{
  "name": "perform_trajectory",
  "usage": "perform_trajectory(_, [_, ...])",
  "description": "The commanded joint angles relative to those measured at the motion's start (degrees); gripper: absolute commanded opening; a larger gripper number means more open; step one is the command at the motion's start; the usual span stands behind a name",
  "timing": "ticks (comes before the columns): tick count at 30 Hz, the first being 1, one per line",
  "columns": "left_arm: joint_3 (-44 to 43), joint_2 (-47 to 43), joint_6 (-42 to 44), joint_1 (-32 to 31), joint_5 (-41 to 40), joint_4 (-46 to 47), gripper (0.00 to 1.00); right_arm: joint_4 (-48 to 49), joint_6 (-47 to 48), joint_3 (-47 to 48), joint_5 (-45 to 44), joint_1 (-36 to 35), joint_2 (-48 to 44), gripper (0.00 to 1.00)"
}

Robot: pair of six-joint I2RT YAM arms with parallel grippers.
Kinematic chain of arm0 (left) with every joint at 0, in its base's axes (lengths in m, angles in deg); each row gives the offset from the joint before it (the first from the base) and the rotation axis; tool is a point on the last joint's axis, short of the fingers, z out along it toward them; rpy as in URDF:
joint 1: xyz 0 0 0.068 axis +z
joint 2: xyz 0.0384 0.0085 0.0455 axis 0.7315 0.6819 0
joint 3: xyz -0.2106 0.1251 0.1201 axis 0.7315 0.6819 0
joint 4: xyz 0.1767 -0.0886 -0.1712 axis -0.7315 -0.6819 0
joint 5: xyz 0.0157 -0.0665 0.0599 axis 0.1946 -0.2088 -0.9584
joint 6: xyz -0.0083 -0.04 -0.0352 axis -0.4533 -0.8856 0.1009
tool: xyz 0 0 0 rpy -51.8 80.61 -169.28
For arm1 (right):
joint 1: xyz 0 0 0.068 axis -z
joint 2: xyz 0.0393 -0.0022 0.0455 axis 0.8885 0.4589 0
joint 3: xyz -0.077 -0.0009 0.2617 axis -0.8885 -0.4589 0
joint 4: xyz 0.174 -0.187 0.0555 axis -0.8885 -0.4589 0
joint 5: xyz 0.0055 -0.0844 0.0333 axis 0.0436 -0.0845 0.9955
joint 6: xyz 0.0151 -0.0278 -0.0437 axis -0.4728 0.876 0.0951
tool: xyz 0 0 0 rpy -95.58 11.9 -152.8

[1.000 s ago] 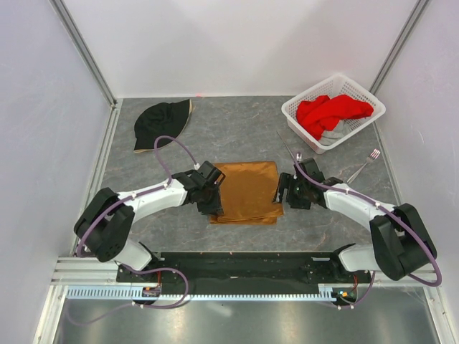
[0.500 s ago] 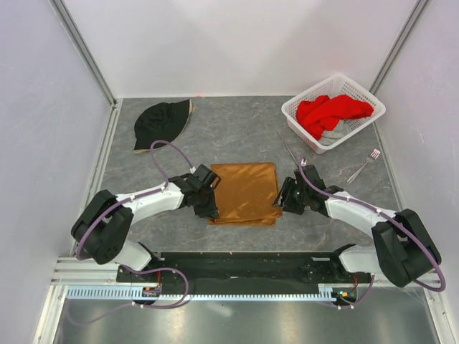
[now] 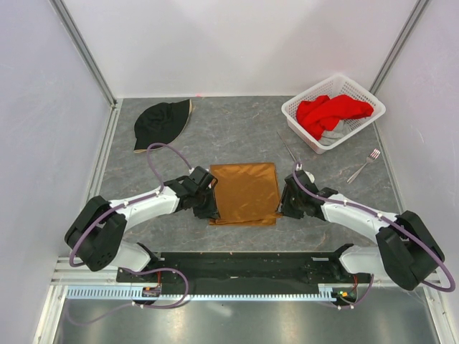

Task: Fold the napkin into a case and place the utensils inside
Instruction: Pick up the square-folded napkin from the center of the board.

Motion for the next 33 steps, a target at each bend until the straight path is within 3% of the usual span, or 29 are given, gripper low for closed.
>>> perform_trajectory(1, [0.61, -1.82, 0.36, 0.26, 1.45, 1.84, 0.29, -6.64, -0.78, 0.62, -4.61, -1.61, 1.89, 0.42])
perform_trajectory(5, [0.78, -1.74, 0.53, 0.26, 1.98, 2.63, 0.29, -6.72, -1.13, 1.15, -4.7, -2.23, 3.56, 0.39])
perform_trajectory(8, [1.05, -2.17, 0.62, 0.26, 2.42, 2.55, 0.3, -6.55, -2.09, 0.97, -4.7, -2.58, 4.09, 0.29])
perform_trajectory(13, [2.1, -3.4, 0.53, 0.26, 2.6, 2.63, 0.33, -6.64, -2.8, 1.06, -5.22, -2.67, 4.79, 0.22])
perform_trajectory(20, [2.54, -5.16, 0.18, 0.35, 2.95, 2.02, 0.37, -5.59, -1.84, 1.23, -4.35, -2.84, 4.88, 0.0])
perform_trajectory(28, [2.28, -5.43, 0.27, 1.58, 3.74, 2.19, 0.39, -3.82, -1.66, 2.55, -1.97, -2.76, -1.71, 0.0])
perform_trajectory(33, [2.37, -5.43, 0.44, 2.28, 4.53, 2.55, 0.38, -5.23, -1.22, 1.76, -2.24, -2.84, -1.1, 0.0])
